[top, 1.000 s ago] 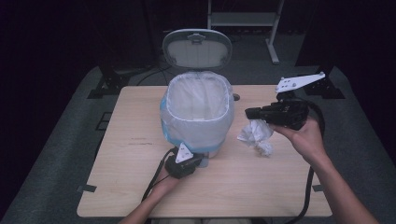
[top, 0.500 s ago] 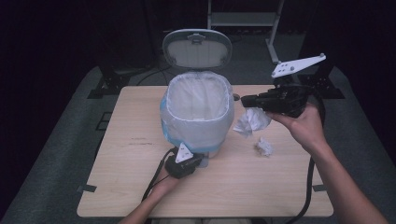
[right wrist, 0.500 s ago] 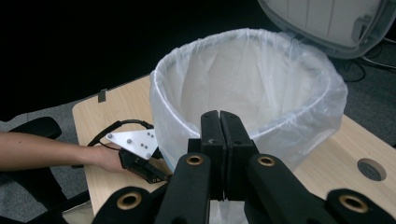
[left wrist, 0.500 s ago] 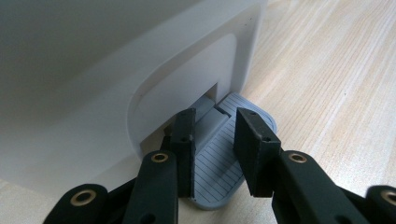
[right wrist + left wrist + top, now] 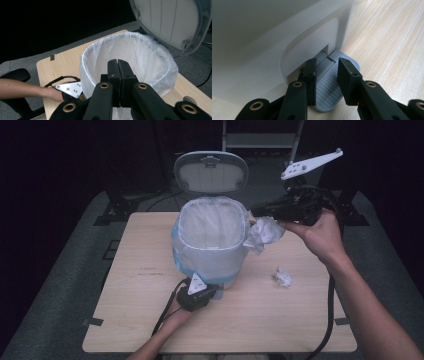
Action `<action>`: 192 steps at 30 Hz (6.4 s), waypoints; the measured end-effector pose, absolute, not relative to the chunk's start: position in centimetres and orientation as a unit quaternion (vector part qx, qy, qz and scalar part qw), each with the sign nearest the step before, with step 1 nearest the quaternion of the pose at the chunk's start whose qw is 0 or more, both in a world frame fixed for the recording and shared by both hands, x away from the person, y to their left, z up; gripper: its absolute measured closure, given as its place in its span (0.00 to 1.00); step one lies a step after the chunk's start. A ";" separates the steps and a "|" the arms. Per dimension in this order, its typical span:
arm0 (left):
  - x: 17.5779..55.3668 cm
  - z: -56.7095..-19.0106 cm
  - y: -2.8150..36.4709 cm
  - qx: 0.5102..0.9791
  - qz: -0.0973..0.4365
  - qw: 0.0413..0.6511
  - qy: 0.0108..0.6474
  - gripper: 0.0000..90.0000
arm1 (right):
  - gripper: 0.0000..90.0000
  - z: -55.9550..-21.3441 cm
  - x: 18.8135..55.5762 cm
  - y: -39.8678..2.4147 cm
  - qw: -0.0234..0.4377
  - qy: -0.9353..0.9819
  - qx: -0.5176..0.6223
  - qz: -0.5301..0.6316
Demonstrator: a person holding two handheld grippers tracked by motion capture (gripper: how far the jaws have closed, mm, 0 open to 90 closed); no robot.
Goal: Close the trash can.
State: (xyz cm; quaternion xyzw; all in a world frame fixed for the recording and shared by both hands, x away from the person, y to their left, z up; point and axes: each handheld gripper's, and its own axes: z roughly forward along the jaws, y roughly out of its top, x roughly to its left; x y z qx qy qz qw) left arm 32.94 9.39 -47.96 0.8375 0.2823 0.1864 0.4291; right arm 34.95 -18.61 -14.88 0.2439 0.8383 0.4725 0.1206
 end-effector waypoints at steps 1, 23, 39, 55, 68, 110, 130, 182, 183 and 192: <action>32.9 -48.0 9.4 0.837 0.186 0.429 0.282 0.77 | 0.99 -14.7 35.0 -18.5 0.123 0.838 0.243 0.473; 32.9 -47.9 9.4 0.838 0.187 0.428 0.282 0.77 | 0.99 -12.4 37.4 -14.5 0.137 0.846 0.233 0.459; 32.9 -47.9 9.4 0.838 0.187 0.428 0.282 0.77 | 0.98 -13.5 39.1 -11.2 0.132 0.854 0.225 0.450; 32.9 -47.9 9.4 0.838 0.187 0.428 0.282 0.76 | 0.85 -14.9 39.8 -9.9 0.117 0.863 0.217 0.440; 32.9 -47.9 9.4 0.838 0.186 0.428 0.282 0.76 | 0.84 -16.1 38.9 -13.3 0.109 0.863 0.233 0.435; 32.9 -48.0 9.4 0.833 0.179 0.434 0.292 0.79 | 0.80 -21.0 37.5 -21.4 0.097 0.850 0.282 0.434; 33.0 -48.0 9.5 0.831 0.173 0.436 0.300 0.79 | 0.74 -28.6 37.0 -26.3 0.104 0.838 0.333 0.418; 32.9 -48.0 9.4 0.830 0.177 0.437 0.299 0.79 | 0.69 -40.1 37.6 -30.1 0.089 0.822 0.415 0.380; 32.9 -47.9 9.4 0.831 0.177 0.434 0.298 0.79 | 0.69 -40.2 37.6 -30.1 0.086 0.822 0.416 0.380; 32.9 -47.9 9.4 0.832 0.177 0.434 0.298 0.79 | 0.69 -41.8 37.7 -30.5 0.085 0.826 0.421 0.365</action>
